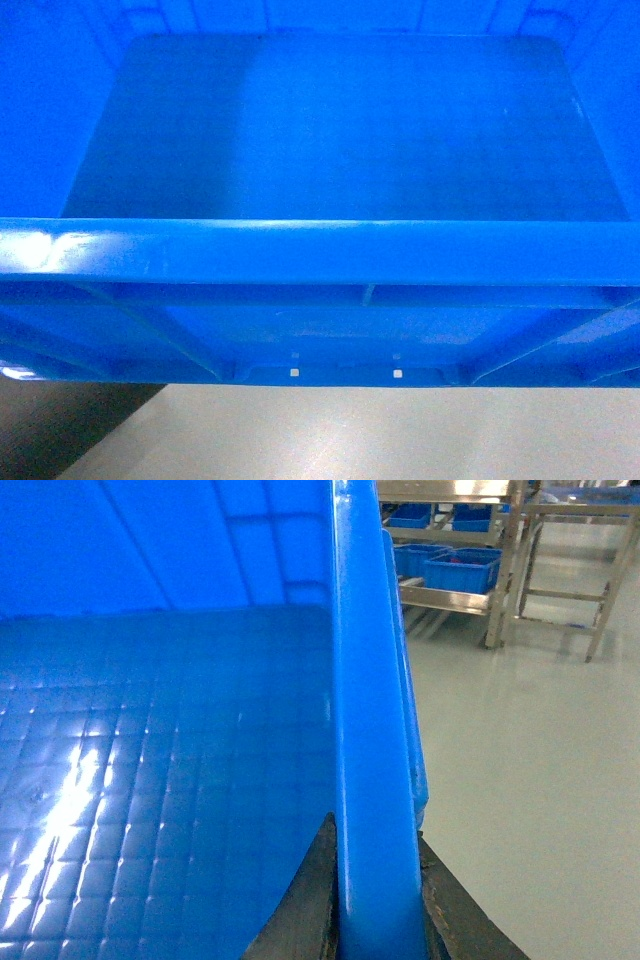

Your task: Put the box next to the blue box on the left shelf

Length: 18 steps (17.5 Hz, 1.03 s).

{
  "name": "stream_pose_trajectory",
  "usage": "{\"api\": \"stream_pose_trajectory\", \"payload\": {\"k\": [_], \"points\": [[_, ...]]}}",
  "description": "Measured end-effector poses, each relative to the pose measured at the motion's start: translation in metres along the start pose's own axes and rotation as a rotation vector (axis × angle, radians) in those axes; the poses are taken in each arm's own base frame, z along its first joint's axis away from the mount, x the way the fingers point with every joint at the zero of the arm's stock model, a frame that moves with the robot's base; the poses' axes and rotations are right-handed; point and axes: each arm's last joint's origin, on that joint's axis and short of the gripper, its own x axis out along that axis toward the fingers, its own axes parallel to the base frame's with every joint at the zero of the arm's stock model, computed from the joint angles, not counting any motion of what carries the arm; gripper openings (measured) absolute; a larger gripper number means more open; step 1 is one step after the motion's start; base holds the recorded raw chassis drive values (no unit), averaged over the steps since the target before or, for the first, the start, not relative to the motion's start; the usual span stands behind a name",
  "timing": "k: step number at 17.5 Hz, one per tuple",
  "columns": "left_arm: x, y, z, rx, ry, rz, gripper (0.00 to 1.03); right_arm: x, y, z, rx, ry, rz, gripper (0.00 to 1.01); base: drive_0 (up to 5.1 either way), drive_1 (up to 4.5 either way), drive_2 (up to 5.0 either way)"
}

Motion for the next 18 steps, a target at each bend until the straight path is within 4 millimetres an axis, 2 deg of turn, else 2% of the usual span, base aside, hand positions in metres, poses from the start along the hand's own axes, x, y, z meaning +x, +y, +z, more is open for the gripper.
{"api": "stream_pose_trajectory", "payload": {"k": [18], "points": [[0.0,0.0,-0.0001,0.0,0.001,0.0,0.11,0.0,0.0,0.0,-0.002,0.0,0.0,0.09,-1.6,-1.58,-1.6]]}}
